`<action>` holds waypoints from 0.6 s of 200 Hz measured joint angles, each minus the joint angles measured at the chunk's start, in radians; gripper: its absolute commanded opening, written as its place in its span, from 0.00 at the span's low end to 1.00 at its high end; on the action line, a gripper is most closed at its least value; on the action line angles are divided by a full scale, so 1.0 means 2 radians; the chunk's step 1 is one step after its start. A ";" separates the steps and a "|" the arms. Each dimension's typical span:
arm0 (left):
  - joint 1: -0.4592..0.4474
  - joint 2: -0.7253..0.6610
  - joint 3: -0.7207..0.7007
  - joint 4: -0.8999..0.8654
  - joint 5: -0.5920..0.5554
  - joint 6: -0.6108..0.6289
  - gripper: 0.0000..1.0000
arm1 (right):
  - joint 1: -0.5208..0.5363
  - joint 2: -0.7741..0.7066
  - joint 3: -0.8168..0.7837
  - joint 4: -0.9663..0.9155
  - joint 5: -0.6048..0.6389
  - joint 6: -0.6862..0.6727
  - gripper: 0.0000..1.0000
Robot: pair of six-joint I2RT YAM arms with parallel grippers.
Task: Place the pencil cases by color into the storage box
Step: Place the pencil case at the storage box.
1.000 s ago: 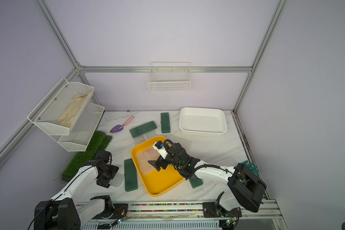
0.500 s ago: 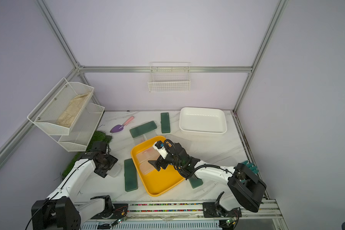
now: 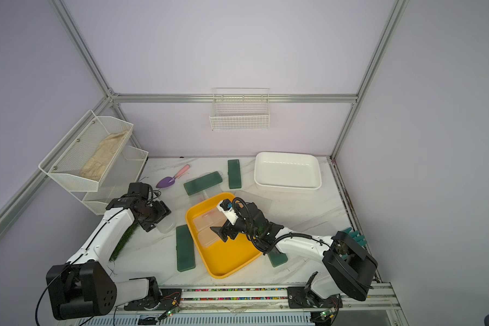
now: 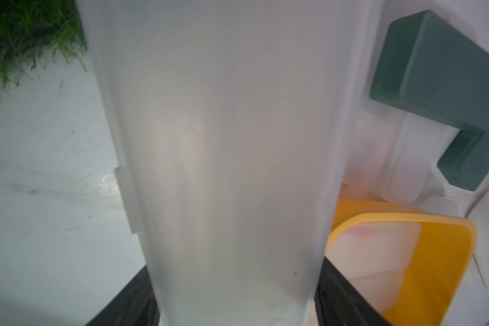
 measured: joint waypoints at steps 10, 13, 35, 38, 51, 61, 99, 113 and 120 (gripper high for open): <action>-0.001 0.002 0.012 0.002 0.004 0.014 0.74 | 0.000 0.000 0.000 0.000 0.002 0.000 0.97; -0.002 0.003 0.015 0.001 0.005 0.020 0.74 | 0.000 0.000 0.000 0.000 0.002 0.000 0.97; -0.009 0.009 0.037 0.001 0.007 0.048 0.74 | 0.000 0.000 0.000 -0.002 0.013 0.006 0.97; -0.010 0.010 0.039 0.001 0.008 0.052 0.74 | 0.000 0.000 0.000 -0.002 0.015 0.007 0.97; -0.018 0.014 0.051 0.001 0.007 0.066 0.75 | 0.000 0.000 0.000 -0.004 0.024 0.013 0.97; -0.027 0.019 0.061 0.000 0.005 0.077 0.74 | 0.000 0.000 0.000 -0.004 0.030 0.018 0.97; -0.090 0.044 0.104 0.002 -0.010 0.118 0.74 | -0.006 0.000 0.002 -0.014 0.062 0.046 0.97; -0.118 0.054 0.116 0.002 -0.014 0.134 0.74 | -0.015 0.000 0.002 -0.016 0.067 0.061 0.97; -0.132 0.058 0.119 0.002 -0.016 0.141 0.74 | -0.024 -0.002 0.002 -0.018 0.068 0.068 0.97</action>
